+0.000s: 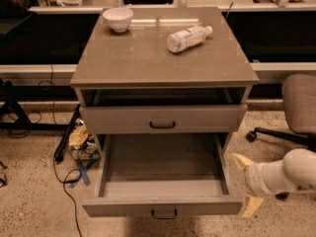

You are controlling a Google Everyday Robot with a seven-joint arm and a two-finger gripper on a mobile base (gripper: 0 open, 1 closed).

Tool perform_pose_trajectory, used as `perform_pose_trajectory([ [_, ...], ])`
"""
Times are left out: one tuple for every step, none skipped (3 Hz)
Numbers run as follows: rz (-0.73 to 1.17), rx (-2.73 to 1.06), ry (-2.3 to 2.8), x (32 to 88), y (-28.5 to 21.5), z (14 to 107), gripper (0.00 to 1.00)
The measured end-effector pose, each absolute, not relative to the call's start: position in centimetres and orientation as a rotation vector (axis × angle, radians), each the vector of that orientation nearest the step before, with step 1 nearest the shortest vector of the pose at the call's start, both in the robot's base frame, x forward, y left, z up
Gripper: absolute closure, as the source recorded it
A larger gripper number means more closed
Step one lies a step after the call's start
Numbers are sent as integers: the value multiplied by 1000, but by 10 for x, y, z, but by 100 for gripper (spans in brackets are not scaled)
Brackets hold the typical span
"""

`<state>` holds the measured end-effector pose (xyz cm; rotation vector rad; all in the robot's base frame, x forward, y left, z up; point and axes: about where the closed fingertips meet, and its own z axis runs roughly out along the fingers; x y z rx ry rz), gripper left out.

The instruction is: Open middle drawer

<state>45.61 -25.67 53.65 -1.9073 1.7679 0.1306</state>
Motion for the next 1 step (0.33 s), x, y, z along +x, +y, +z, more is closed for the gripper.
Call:
perform_pose_trajectory([
  [-8, -1849, 1715, 450, -294, 612, 0],
])
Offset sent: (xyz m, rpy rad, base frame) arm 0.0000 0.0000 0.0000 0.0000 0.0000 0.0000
